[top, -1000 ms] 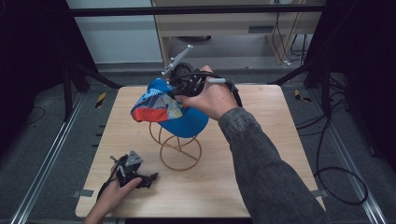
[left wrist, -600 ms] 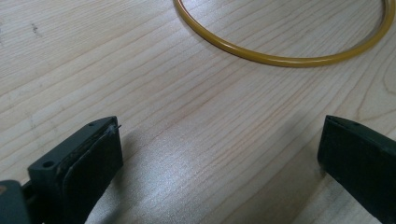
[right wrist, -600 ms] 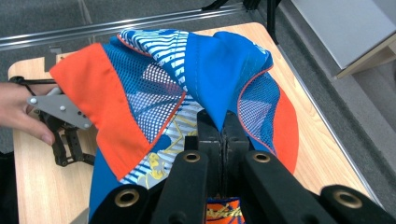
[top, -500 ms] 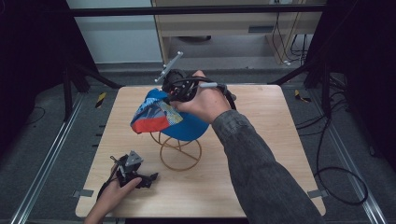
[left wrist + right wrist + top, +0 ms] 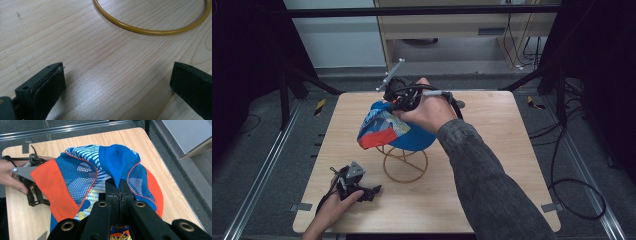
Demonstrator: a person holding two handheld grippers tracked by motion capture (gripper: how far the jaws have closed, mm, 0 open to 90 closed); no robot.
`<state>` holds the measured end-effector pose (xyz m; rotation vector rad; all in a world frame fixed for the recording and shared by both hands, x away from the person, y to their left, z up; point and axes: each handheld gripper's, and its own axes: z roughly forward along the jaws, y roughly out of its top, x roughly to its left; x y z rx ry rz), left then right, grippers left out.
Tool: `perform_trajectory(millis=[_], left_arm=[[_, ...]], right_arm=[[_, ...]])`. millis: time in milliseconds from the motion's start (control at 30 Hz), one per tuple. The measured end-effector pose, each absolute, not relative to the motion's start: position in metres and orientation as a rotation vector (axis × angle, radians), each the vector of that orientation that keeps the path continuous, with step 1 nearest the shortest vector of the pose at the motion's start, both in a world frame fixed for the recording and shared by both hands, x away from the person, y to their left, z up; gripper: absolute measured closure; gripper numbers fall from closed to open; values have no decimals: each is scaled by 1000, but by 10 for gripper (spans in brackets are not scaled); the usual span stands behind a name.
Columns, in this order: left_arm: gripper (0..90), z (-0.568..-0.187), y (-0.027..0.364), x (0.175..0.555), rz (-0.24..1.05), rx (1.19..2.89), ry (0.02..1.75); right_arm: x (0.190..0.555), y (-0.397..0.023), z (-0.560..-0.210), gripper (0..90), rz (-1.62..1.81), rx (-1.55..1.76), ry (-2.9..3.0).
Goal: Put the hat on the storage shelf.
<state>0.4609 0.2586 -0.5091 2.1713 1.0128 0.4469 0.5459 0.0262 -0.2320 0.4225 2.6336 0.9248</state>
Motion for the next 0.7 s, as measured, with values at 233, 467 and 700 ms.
perform_trajectory(millis=[233, 467, 700], left_arm=[[0, -509, 259, 461, 447, 2171, 1013], [0, -509, 259, 461, 447, 2171, 1013], [0, -509, 259, 461, 447, 2171, 1013]], right_arm=[[546, 25, -233, 889, 933, 427, 2638], [547, 30, -234, 885, 931, 418, 2643], [546, 33, -235, 866, 927, 408, 2649]])
